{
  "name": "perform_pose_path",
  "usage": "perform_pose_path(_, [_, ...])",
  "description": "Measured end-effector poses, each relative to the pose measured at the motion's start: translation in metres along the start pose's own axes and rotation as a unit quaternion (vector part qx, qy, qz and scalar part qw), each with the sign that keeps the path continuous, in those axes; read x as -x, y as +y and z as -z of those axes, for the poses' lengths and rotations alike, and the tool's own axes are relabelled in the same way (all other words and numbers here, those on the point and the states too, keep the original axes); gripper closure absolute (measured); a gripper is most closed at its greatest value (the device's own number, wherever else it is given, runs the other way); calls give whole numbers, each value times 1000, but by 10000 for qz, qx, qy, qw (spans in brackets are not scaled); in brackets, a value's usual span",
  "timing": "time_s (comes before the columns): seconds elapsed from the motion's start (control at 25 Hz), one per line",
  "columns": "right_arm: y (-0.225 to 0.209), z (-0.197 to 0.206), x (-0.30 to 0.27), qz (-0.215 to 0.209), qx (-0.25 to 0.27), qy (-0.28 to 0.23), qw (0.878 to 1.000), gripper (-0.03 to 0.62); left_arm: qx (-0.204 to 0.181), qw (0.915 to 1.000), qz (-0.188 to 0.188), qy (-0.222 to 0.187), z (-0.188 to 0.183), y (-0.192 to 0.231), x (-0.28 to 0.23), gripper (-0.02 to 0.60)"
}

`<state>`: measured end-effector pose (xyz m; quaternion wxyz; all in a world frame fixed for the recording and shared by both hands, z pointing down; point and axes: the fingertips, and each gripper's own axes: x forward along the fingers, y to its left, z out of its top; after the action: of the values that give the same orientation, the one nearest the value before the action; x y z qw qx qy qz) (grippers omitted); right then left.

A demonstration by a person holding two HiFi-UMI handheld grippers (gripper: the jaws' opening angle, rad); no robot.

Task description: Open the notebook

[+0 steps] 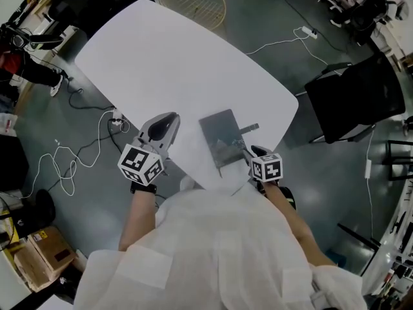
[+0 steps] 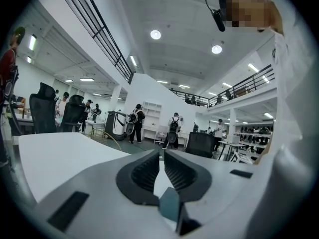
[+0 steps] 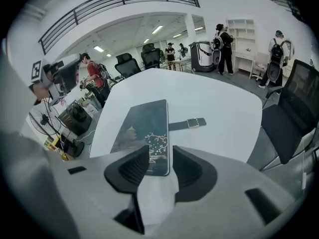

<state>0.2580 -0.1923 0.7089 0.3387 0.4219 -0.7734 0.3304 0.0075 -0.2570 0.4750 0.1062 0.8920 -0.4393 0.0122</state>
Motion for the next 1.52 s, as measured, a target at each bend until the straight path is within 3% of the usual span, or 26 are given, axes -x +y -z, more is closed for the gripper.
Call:
perform_pose_path(0.4, [3, 22, -18, -162, -41, 394, 9991, 445, -18, 10000, -82, 54, 4, -3, 4, 551])
perform_pose_path(0.96, [6, 19, -18, -340, -177, 564, 9977, 465, -27, 9997, -237, 10, 5, 0, 12, 551])
perform_pose_path(1.52, [33, -13, 23, 210, -426, -265, 9985, 497, -9, 9997, 224, -4, 2, 5, 32, 551])
